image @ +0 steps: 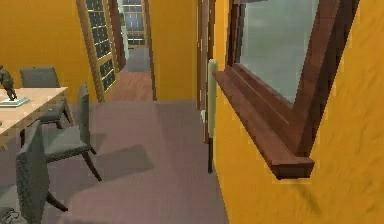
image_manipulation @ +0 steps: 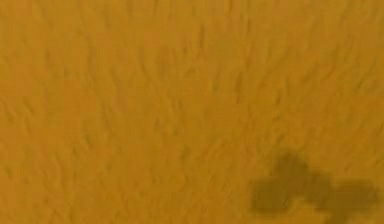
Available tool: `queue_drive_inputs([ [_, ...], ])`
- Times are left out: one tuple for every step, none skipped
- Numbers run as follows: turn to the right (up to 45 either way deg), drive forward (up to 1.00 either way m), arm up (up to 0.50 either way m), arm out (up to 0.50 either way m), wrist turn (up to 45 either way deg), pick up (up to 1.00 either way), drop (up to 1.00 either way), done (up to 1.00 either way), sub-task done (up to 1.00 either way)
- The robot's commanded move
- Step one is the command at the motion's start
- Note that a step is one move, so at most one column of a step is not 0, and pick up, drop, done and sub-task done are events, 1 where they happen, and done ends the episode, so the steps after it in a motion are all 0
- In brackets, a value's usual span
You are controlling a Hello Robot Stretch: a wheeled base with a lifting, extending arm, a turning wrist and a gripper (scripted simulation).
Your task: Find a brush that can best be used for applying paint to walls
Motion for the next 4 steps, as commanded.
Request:
queue_drive_inputs([
  [-15.0,0.0,0.0,0.0,0.0,0.0,0.0,0.0,0.0],
  [0.0,0.15,0.0,0.0,0.0,0.0,0.0,0.0,0.0],
  [-45.0,0.0,0.0,0.0,0.0,0.0,0.0,0.0,0.0],
  [-33.0,0.0,0.0,0.0,0.0,0.0,0.0,0.0,0.0],
])
